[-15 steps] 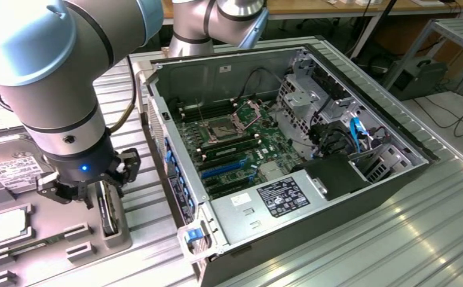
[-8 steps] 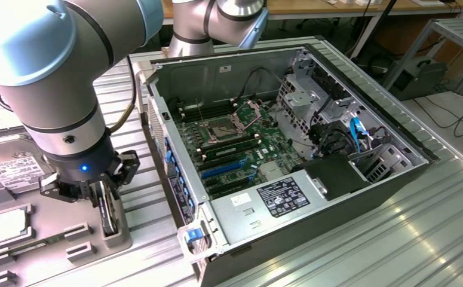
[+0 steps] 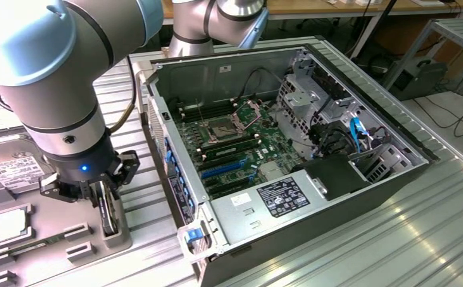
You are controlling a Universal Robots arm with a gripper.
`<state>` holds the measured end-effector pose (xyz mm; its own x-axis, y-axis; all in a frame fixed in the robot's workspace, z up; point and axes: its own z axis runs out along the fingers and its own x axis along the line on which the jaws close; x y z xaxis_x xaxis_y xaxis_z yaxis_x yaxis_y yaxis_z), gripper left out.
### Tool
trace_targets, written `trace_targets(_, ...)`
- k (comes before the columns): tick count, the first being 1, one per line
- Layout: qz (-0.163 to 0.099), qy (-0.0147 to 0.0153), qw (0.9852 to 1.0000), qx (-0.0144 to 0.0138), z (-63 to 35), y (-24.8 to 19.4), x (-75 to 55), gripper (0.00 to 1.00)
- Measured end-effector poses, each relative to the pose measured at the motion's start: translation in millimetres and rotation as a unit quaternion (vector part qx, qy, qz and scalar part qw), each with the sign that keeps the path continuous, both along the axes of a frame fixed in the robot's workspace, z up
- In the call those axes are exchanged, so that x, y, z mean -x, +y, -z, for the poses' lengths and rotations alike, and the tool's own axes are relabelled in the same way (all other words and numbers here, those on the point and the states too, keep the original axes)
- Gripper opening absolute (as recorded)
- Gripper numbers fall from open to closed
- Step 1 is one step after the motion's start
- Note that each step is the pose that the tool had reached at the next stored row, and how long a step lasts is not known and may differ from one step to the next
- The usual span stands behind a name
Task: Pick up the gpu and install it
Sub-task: 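Pick up the gpu and move the gpu toward the slot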
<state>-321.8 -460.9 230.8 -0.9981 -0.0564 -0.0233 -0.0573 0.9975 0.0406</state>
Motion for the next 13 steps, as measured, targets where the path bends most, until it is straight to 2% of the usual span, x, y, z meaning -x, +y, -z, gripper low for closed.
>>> trace_targets(6, 0.0, 0.0, 1.0, -0.0022, 1.9, 0.1, 1.5, 0.39)
trace_targets(13, 0.0, 0.0001, 1.0, -0.0022, 4.2, 3.5, 1.7, 0.39)
